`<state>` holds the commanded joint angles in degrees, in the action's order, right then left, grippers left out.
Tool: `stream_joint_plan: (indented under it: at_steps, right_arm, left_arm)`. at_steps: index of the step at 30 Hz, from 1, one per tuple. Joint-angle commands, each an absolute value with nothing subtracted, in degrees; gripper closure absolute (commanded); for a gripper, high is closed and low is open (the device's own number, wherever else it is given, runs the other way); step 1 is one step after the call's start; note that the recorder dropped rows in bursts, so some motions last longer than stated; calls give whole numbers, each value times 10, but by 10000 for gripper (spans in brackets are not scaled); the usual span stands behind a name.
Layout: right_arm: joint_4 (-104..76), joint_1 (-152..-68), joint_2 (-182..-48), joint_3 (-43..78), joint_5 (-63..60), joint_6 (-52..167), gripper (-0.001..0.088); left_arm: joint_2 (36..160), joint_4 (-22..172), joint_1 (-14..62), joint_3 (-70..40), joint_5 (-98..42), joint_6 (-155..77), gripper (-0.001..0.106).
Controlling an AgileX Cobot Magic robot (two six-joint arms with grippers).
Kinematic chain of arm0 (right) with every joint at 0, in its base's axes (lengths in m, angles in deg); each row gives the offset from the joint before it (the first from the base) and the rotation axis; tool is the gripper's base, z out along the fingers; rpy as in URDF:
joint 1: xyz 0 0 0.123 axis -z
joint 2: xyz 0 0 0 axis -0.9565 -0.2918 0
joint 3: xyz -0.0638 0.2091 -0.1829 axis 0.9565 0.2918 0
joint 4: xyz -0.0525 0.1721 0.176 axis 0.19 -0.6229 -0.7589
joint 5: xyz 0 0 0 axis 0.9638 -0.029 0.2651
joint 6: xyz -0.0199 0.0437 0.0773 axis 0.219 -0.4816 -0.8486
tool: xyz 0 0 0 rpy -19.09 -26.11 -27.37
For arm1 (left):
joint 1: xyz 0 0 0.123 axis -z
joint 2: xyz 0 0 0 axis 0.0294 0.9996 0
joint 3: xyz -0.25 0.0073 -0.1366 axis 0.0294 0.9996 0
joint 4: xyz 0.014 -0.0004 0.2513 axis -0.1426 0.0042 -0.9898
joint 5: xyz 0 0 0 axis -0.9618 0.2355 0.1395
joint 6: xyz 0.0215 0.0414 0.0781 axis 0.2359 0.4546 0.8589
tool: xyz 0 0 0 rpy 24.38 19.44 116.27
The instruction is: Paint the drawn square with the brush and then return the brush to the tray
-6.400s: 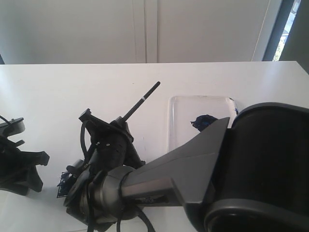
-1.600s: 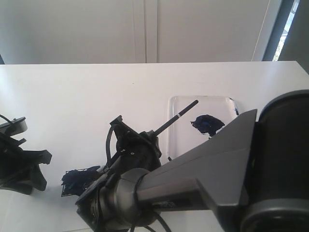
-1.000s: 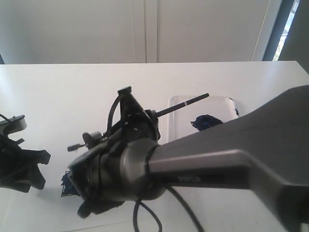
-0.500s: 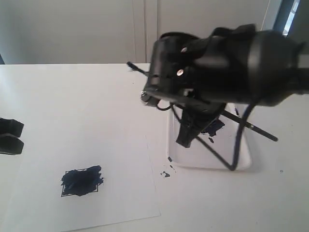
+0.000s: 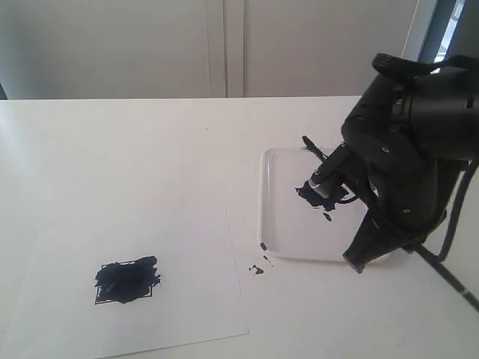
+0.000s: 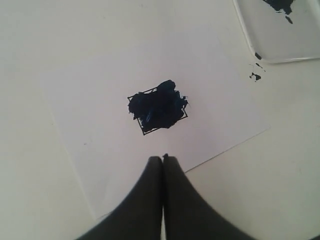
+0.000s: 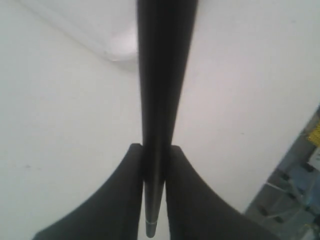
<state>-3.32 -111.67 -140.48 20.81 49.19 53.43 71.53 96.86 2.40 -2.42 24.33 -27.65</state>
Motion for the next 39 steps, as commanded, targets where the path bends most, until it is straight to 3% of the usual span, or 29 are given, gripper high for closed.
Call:
stream_joint_plan:
  at_steps: [14,29,32,35,39]
  right_arm:
    - [-303,-1029,-1445,207,467,572,868]
    - [-316,-1015,-1513,207,420,561,861]
    - [-315,-1015,-1513,207,410,561,775]
    - [-309,-1015,-1512,207,403,561,518]
    - [-304,-1016,-1511,207,393,562,293]
  left_arm:
    - [582,983,24,17,302,-299,1053]
    - [565,986,24,36,320,-289,1053]
    - [565,986,24,37,322,-289,1053]
    - [565,986,24,37,320,-287,1053]
    - [565,986,24,37,320,-285,1053]
